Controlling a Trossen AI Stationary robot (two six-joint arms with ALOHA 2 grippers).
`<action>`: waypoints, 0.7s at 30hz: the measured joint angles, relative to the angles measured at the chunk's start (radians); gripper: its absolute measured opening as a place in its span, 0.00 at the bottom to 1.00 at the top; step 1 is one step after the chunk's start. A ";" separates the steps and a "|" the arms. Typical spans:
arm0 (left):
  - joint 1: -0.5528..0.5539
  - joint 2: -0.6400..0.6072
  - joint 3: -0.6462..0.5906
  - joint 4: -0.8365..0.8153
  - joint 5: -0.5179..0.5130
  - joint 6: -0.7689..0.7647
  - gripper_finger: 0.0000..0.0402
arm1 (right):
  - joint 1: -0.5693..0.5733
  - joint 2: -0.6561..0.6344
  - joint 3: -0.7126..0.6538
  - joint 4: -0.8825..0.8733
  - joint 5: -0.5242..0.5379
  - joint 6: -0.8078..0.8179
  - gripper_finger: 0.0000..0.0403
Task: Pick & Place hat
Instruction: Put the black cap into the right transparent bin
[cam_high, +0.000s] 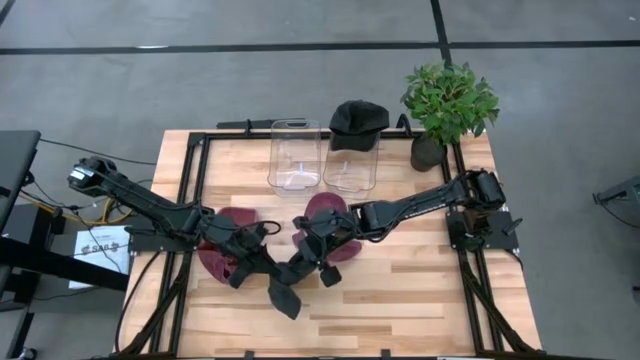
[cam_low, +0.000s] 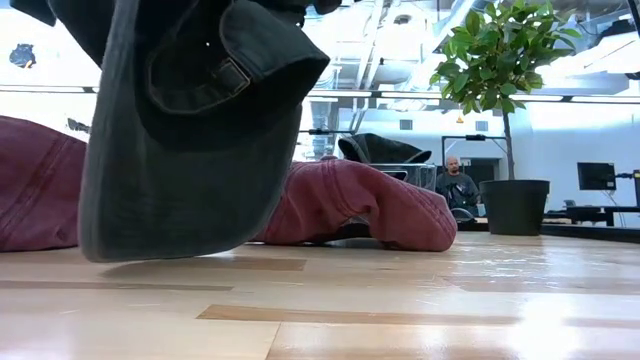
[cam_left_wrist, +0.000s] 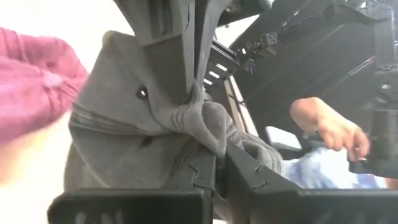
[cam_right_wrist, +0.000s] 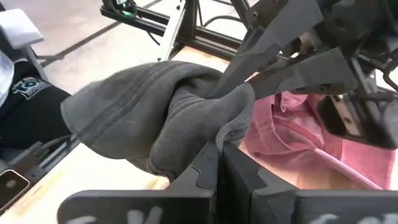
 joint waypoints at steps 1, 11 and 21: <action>-0.002 0.000 0.000 0.001 -0.009 0.017 0.06 | 0.002 0.000 0.000 -0.003 0.003 0.000 0.01; -0.063 0.000 0.000 0.016 -0.019 0.271 0.28 | 0.040 -0.007 0.000 -0.071 0.052 -0.006 0.00; -0.099 -0.002 0.000 0.025 -0.059 0.331 0.32 | 0.113 -0.067 -0.002 -0.174 0.228 0.041 0.00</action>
